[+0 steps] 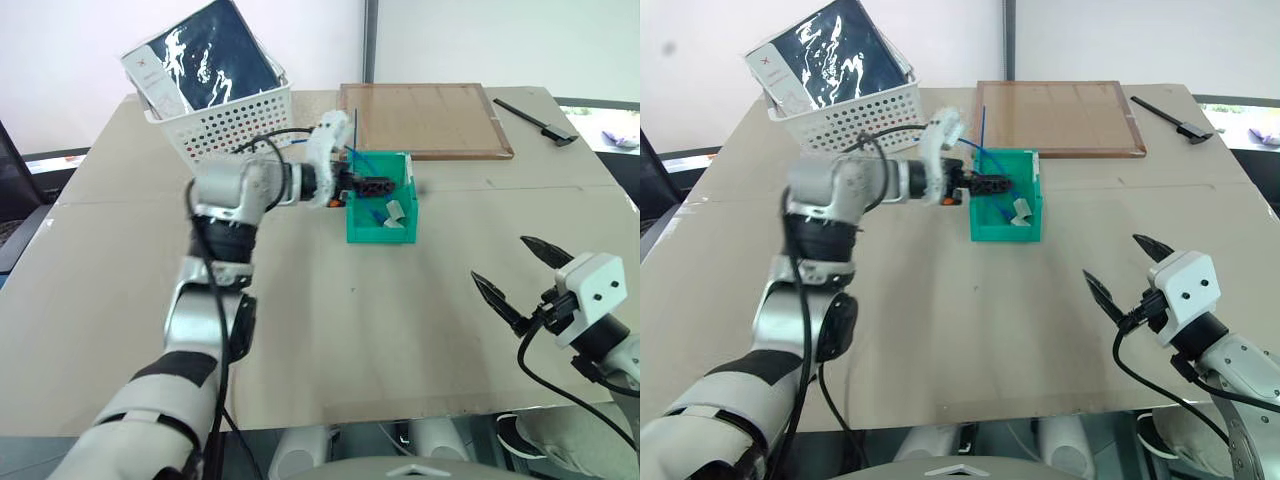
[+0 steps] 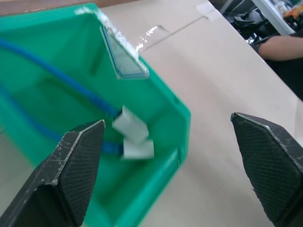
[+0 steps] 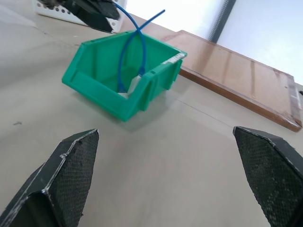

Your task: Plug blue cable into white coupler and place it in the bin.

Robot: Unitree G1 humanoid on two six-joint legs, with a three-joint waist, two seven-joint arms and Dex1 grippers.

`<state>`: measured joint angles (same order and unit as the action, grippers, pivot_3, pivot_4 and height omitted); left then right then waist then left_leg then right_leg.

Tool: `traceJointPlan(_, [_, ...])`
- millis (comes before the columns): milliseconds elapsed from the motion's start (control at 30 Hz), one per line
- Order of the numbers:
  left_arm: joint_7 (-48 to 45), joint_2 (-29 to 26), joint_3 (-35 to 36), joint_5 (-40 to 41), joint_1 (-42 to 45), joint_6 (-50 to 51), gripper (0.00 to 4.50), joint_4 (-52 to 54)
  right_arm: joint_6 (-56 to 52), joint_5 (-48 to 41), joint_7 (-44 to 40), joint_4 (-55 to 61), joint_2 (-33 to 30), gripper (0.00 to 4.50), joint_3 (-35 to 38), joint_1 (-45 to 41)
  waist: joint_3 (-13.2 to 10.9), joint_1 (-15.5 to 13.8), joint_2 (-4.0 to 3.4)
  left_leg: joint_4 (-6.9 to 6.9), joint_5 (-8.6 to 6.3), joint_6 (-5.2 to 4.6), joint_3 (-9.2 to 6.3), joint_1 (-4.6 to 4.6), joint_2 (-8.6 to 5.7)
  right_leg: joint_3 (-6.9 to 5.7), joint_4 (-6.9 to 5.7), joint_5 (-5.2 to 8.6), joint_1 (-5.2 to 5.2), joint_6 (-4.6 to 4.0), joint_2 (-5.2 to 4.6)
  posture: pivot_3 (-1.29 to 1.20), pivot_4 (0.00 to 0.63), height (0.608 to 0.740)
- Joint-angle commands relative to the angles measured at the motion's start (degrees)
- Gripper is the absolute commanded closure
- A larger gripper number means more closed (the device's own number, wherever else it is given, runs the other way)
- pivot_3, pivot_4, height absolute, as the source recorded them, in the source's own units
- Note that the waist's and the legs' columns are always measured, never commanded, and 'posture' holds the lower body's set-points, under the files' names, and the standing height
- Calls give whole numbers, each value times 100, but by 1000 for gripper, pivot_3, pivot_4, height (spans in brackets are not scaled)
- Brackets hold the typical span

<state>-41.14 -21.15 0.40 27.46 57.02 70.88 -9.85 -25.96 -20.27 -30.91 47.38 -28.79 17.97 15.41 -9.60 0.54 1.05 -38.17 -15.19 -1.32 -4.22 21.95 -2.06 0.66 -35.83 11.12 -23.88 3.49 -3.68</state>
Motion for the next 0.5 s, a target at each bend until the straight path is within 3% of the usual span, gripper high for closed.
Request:
traceJointPlan(33, [-297,-360,57,280,-476,-291,95,1041,191,-91,-48,-75,-56,0,-8,-151,0,3,-1,0,1,2,0,0,-1,-1,2,0,0,0,0,0,150,740])
traceJointPlan(267, [-681,-803,332,307,-1928,-1728,95,2084,326,-251,-186,-430,-174,0,8,-509,-2,-3,-1,0,2,3,7,0,0,6,3,-1,0,-4,-2,0,150,740])
traceJointPlan(500, [-1410,-1252,352,205,-3352,-3298,95,2413,342,-278,-306,-626,-347,0,36,-502,-5,-26,-1,6,-6,-11,21,-5,6,16,5,3,-2,-13,-2,0,150,740])
